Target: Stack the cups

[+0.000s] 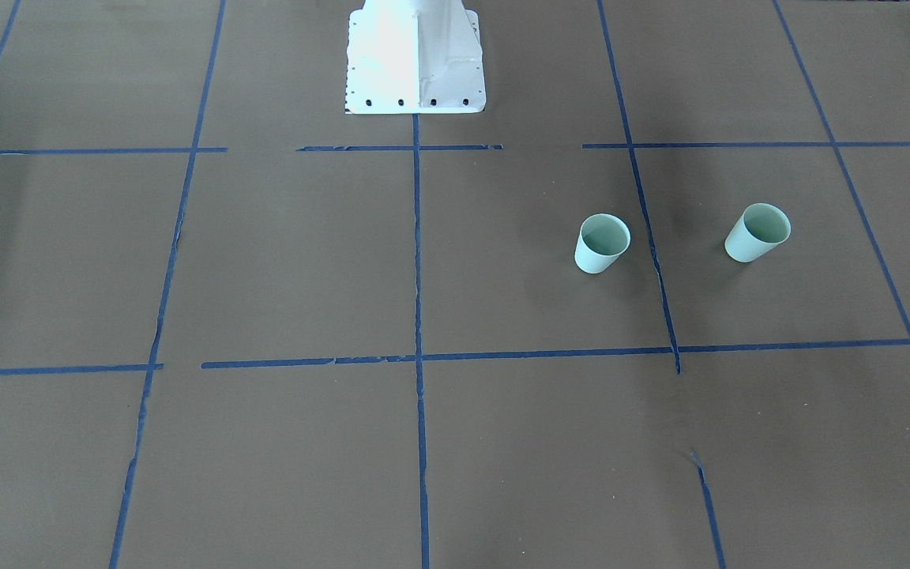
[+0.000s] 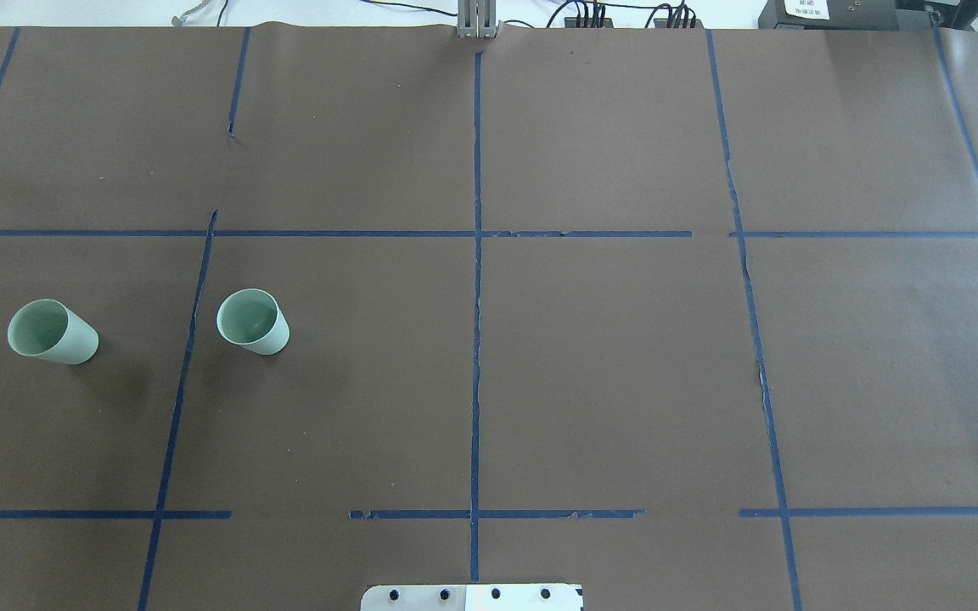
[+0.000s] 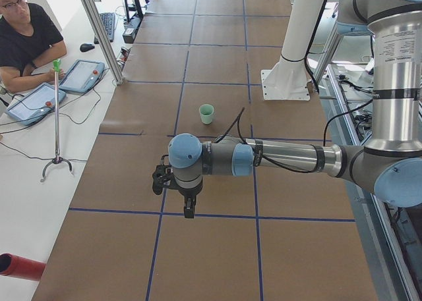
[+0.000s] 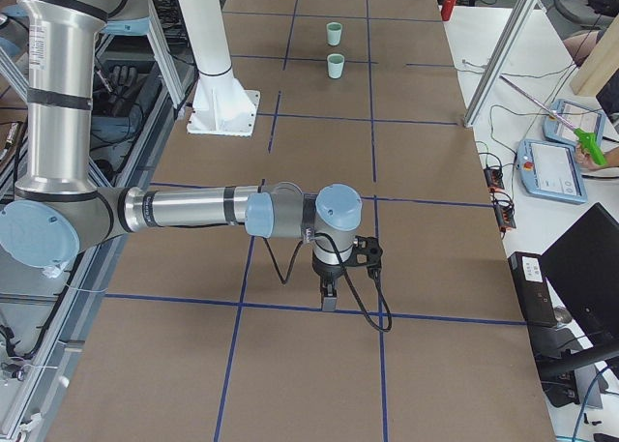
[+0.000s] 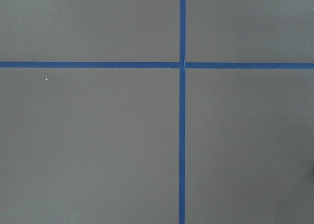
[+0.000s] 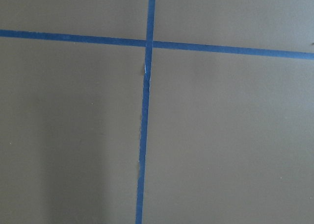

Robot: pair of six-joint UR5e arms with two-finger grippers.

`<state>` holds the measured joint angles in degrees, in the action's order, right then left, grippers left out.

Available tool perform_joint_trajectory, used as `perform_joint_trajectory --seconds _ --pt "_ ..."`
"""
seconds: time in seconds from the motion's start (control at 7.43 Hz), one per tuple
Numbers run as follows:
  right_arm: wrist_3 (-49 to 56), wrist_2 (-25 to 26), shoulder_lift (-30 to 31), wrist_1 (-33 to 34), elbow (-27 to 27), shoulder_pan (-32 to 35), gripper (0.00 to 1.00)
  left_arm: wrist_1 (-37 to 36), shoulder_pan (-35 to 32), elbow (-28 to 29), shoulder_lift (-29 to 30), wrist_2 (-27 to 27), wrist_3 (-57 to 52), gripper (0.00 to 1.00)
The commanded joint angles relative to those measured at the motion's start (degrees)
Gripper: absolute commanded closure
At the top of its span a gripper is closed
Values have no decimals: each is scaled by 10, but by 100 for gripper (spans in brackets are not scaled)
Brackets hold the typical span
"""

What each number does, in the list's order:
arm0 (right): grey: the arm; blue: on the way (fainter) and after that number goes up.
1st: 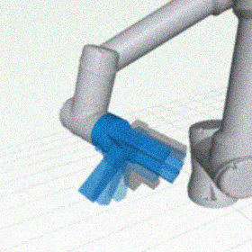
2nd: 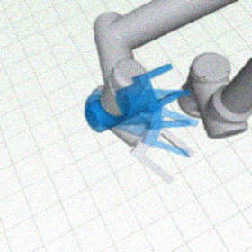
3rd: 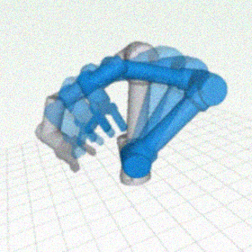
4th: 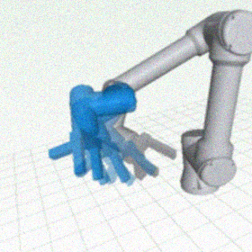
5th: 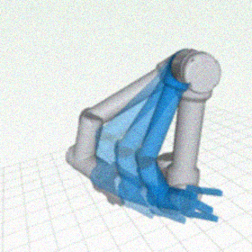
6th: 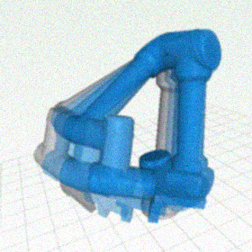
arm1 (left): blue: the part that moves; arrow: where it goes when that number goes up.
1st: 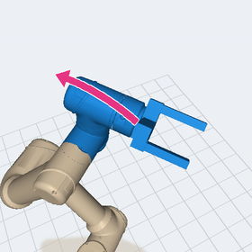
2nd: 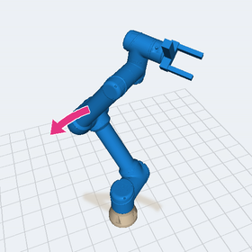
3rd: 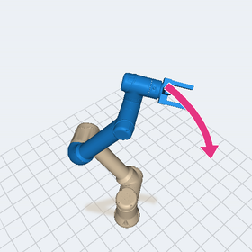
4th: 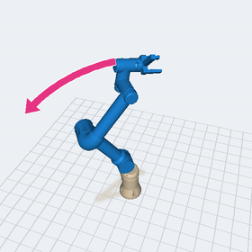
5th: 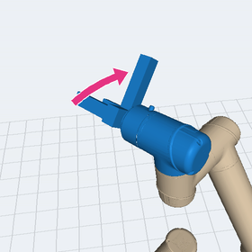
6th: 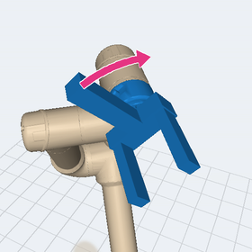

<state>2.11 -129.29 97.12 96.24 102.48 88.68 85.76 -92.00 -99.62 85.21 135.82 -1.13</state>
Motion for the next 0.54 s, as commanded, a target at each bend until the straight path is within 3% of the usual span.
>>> perform_joint_trajectory --seconds 0.0,0.4 --pt "0 0 0 0 0 0 0 -1 1 8 -2 5 3 0" --pt "0 0 0 0 0 -1 0 37 1 20 5 7 -3 0"
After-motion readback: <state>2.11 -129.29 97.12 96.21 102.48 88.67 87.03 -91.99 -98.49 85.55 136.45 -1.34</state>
